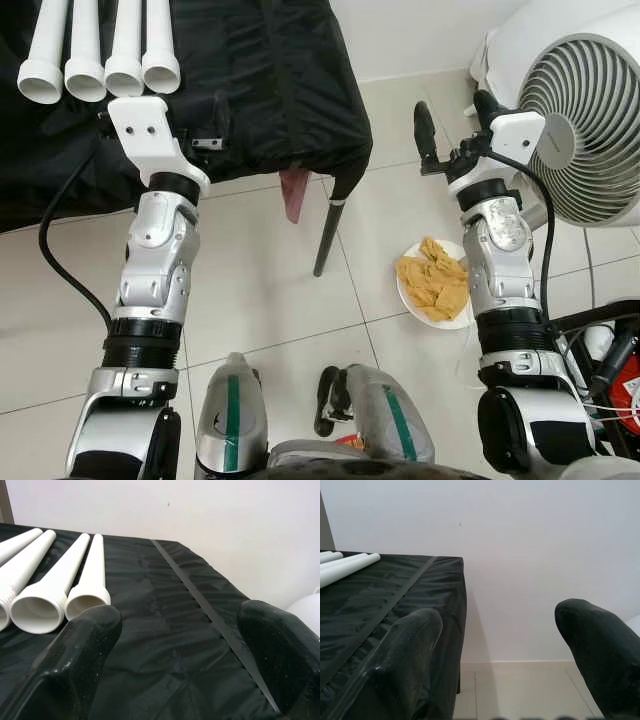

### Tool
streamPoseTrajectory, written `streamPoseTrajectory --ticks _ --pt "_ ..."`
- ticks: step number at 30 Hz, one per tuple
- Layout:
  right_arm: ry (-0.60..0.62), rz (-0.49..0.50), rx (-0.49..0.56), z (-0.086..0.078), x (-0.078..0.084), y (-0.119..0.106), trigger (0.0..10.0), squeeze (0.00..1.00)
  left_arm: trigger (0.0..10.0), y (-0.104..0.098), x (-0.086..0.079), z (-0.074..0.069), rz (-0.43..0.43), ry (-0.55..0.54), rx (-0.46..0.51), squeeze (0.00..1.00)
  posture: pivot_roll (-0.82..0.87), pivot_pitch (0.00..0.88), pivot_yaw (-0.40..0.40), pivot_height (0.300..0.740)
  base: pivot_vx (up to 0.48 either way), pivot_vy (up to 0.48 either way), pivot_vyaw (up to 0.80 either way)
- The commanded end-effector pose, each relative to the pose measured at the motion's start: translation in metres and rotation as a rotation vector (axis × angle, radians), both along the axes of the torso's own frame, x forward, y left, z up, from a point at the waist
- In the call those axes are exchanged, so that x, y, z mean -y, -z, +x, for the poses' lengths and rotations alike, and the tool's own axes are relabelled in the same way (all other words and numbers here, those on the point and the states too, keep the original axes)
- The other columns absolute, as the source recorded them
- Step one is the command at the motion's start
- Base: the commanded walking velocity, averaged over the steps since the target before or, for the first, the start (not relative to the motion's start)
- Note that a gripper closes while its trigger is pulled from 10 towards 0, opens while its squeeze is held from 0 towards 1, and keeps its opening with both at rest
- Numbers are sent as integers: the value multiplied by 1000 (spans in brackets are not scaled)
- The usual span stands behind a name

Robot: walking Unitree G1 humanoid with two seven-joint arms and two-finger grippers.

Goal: Building children table

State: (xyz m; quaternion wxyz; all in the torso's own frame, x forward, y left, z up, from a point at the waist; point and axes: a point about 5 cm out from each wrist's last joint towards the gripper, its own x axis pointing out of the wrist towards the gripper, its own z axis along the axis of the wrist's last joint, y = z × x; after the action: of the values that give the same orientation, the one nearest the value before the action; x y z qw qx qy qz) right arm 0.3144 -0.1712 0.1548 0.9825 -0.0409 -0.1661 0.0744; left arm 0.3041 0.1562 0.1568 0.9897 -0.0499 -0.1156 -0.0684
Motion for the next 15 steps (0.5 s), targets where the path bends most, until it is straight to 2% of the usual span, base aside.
streamPoseTrajectory --ticks 1,5,15 --pt "15 10 -7 2 4 -1 10000 0 10000 -1 2 -2 22 -7 3 0 129 39 -64 740 0 0 0" --pt "13 12 -14 4 2 -1 10000 0 10000 -1 1 -2 39 -12 -3 0 136 34 -66 740 0 0 0" --pt "1 -15 -17 6 0 0 10000 0 10000 -3 1 0 14 -6 -1 0 137 21 -69 740 0 0 0"
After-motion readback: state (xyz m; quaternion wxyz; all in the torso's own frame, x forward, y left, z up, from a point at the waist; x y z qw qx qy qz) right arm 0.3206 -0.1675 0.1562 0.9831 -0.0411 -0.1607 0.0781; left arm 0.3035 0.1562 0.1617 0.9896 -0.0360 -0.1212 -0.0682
